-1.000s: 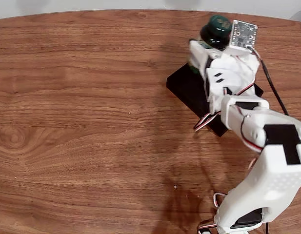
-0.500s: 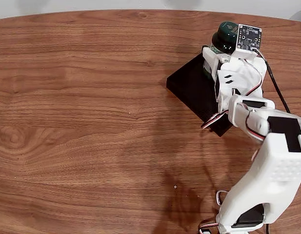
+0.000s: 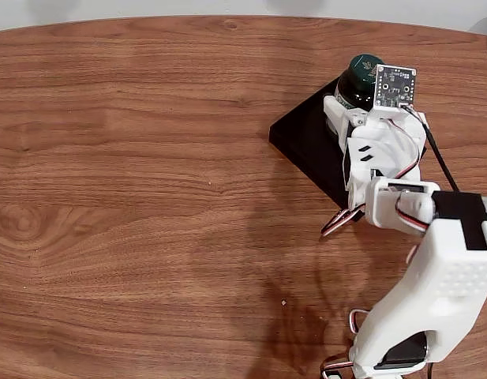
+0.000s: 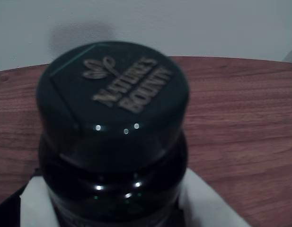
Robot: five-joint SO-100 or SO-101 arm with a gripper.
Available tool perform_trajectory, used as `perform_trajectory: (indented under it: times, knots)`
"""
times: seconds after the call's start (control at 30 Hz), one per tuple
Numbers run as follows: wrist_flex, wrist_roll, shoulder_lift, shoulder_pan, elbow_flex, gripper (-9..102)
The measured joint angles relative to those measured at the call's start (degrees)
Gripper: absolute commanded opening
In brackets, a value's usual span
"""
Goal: Pick up the pill bottle and place it in the black box.
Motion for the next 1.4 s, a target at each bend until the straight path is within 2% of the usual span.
perform_trajectory:
  times: [0.57,0.7,0.83,1.4]
  knots:
    - [-0.53,0.00,1.58,0.00,2.46,17]
    - [-0.53,0.00,3.25,-0.62,4.57,30]
    - [-0.44,-0.26,3.52,-1.14,5.62,37]
    - [-0.44,-0.09,7.38,-1.41,8.70,45]
